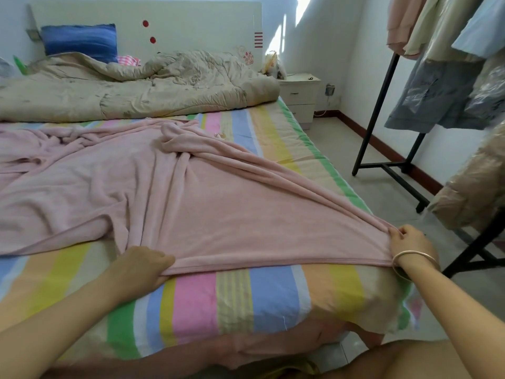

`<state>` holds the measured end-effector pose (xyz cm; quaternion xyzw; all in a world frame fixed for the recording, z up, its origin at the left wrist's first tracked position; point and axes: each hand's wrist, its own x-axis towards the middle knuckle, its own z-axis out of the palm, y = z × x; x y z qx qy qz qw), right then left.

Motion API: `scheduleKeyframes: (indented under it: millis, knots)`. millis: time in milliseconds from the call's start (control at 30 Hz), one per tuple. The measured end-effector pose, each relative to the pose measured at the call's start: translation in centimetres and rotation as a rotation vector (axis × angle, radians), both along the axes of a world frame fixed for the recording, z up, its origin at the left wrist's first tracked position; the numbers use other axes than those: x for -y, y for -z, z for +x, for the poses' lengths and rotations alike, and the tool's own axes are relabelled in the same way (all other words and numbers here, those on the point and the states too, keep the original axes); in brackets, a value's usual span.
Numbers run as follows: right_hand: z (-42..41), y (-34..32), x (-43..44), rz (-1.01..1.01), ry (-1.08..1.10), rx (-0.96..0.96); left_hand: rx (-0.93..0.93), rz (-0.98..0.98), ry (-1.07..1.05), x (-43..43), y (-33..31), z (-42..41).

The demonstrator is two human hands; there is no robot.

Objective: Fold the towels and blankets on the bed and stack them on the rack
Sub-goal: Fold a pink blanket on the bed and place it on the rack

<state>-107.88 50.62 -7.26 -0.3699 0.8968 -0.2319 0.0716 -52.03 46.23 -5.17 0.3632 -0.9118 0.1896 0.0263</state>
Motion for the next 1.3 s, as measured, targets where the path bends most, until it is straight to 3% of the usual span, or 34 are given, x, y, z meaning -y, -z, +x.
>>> scheduleKeyframes:
  millis: [367, 900, 1067, 1167, 1300]
  knots:
    - [-1.3, 0.8, -2.4, 0.050, -0.031, 0.018, -0.128, 0.092, 0.025, -3.9, 1.0, 2.2]
    - [0.0, 1.6, -4.3, 0.064, 0.054, -0.011, -0.112, 0.113, 0.044, -5.6, 1.3, 2.5]
    - [2.1, 0.7, -4.5, -0.073, 0.091, -0.045, -0.188, 0.189, -0.223, -5.2, -0.9, 1.1]
    - [4.4, -1.0, -4.0, -0.141, -0.013, -0.193, -0.292, 0.059, -0.279, -3.9, -2.9, -2.2]
    - [11.2, -2.5, -1.7, -0.028, -0.407, -0.349, -0.478, 0.075, -0.208, -1.7, -4.6, -7.9]
